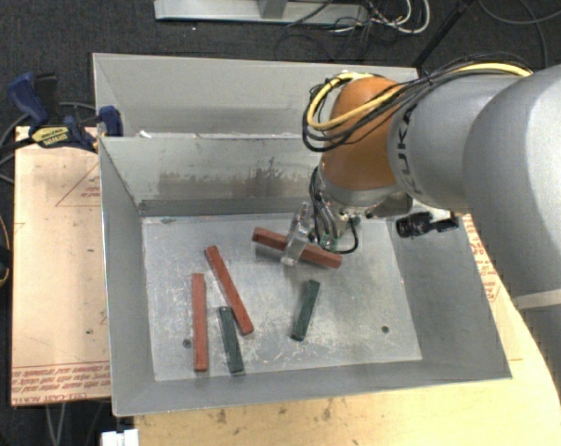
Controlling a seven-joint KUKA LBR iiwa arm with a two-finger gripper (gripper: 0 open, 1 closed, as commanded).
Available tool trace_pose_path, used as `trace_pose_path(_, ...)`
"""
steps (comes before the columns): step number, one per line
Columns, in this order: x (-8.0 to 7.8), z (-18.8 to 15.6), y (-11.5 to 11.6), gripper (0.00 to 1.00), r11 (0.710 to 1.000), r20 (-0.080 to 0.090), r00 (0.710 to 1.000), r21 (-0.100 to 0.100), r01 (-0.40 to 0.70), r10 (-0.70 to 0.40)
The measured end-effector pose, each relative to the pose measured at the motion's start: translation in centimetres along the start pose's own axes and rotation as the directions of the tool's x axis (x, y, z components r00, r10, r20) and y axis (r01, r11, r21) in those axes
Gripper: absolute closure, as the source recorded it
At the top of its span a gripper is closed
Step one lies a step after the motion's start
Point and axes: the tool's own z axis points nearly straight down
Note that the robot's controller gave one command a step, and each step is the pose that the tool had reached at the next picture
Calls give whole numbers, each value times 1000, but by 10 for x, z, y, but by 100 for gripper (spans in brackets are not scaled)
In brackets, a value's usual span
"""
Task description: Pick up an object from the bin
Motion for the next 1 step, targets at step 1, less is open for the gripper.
trace_pose_path(1, 9, -153, -4, 100, 997, 11, 997, -5, 82, -82)
